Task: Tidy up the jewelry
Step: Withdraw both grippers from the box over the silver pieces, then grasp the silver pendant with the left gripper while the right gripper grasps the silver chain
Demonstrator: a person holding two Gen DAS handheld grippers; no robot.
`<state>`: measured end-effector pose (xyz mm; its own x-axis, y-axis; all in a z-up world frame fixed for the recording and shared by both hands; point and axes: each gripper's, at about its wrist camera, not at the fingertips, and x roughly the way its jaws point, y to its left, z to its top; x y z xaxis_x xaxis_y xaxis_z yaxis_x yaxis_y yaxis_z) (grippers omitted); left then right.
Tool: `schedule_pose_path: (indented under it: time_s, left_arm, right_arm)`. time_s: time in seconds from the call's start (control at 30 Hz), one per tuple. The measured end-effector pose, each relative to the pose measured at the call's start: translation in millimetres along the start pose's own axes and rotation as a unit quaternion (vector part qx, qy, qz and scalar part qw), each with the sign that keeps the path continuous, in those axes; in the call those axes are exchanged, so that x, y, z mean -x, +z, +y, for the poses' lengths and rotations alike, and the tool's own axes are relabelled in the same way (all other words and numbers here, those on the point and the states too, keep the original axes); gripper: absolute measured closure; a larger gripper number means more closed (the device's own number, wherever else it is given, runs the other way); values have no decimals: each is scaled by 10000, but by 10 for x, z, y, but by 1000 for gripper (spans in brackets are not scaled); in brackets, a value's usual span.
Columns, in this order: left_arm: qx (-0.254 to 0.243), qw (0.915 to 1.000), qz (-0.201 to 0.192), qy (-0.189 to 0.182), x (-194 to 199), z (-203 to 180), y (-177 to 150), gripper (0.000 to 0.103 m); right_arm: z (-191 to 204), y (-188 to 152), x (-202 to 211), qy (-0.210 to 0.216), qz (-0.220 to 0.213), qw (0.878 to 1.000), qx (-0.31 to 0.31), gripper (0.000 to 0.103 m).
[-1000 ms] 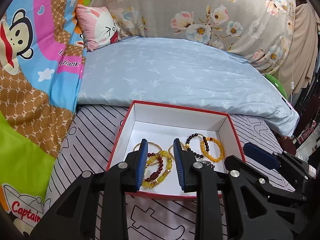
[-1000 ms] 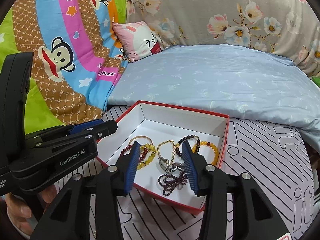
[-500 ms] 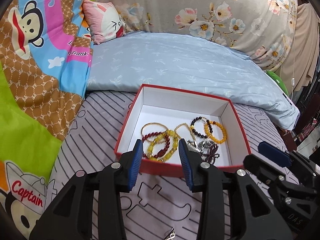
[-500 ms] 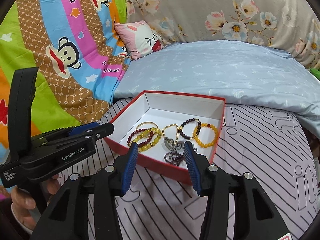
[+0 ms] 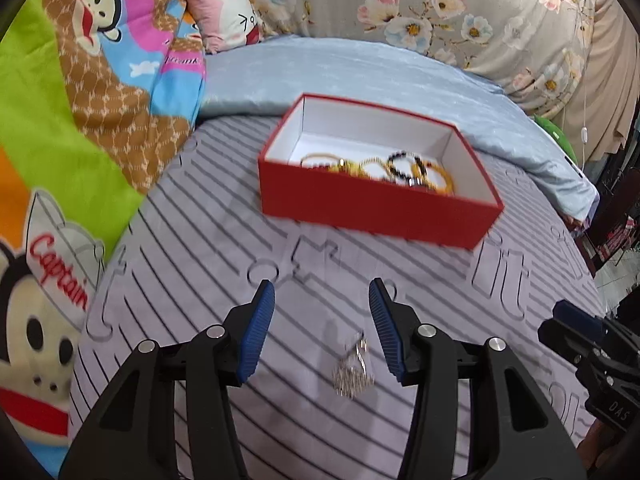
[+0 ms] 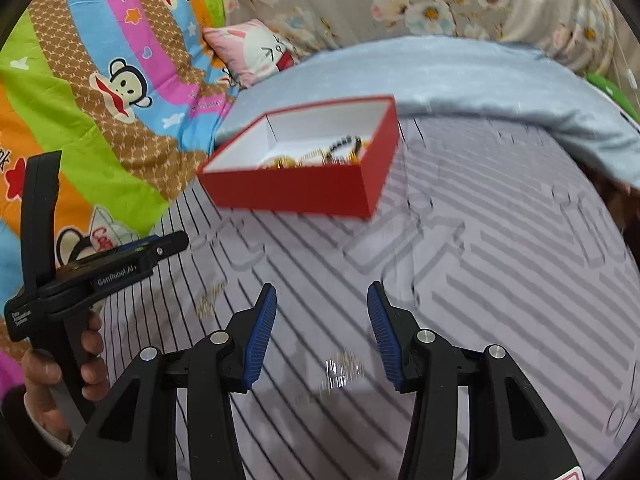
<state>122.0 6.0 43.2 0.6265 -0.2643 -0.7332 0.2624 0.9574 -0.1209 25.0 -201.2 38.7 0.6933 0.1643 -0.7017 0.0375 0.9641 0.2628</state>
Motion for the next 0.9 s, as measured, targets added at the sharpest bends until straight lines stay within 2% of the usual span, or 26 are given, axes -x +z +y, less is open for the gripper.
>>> schedule_pose_path:
  time_s: [0.13, 0.2, 0.27, 0.47, 0.67, 0.83, 0.9]
  left_arm:
    - [107, 9998, 138, 0, -1, -1, -250, 53]
    - [225, 9997, 124, -6, 14, 5, -361, 44]
    - [292, 9996, 52, 6, 29, 8, -424, 41]
    - [103, 9996, 17, 266, -33, -46, -562, 40]
    - [111, 9994, 138, 302, -99, -27, -565, 40]
    - [32, 9994, 195, 297, -130, -53, -559, 40]
    - [-23, 9994, 210, 282, -140, -71, -559, 40]
  right_arm:
    - [-40, -305, 7, -35, 253, 9996, -130, 56]
    - [-12, -392, -3, -96, 293, 9995, -80, 56]
    - [22, -447, -38, -166, 319, 9994, -25, 56]
    - [56, -498, -142, -258, 351, 9991, -14, 56]
    - [105, -482, -201, -460, 346, 9983, 58, 56]
    - [186, -468, -255, -743, 363, 9961, 300, 60]
    - [189, -459, -270, -827, 369, 9953, 341, 64]
